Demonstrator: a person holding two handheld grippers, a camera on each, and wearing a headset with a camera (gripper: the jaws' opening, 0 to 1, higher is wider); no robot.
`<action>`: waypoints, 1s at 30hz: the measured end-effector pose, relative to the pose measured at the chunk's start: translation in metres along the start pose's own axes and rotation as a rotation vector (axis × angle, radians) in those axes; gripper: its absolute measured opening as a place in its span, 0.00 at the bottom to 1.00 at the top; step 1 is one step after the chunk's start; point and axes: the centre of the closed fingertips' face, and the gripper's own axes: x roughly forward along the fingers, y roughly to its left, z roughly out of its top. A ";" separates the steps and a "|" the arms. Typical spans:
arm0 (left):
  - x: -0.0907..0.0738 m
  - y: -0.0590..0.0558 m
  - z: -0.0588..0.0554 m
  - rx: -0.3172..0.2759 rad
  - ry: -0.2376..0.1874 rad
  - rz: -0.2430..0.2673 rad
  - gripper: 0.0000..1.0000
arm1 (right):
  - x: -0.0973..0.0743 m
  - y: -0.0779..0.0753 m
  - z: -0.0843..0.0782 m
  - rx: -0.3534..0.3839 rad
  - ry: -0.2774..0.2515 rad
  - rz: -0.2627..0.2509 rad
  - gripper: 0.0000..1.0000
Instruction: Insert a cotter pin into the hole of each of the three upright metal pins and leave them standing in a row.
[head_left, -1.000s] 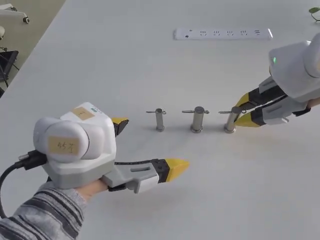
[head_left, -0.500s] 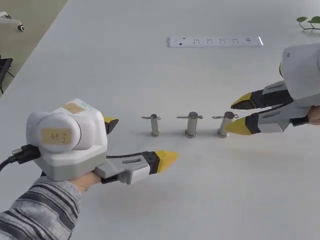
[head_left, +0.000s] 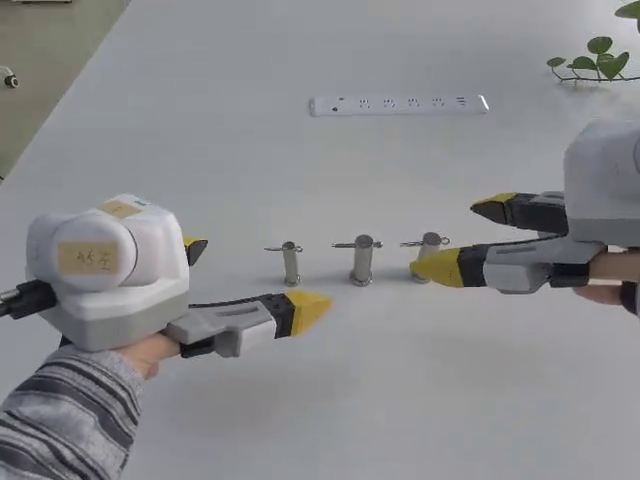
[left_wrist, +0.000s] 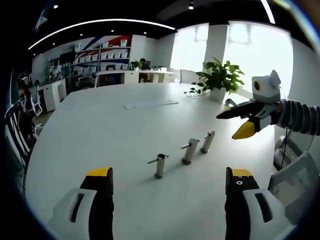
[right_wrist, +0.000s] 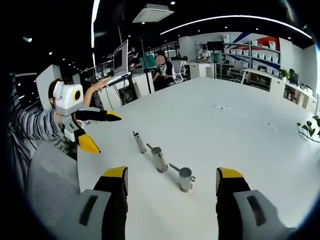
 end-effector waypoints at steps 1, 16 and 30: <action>-0.001 0.000 0.000 0.000 0.001 0.001 0.95 | -0.001 0.002 -0.001 0.009 -0.001 -0.004 0.72; -0.012 -0.004 0.003 -0.015 -0.002 0.013 0.99 | -0.014 0.015 -0.007 0.055 -0.046 -0.057 0.84; -0.016 -0.005 0.003 -0.025 -0.001 0.015 0.99 | -0.018 0.024 -0.017 0.103 -0.059 -0.069 0.85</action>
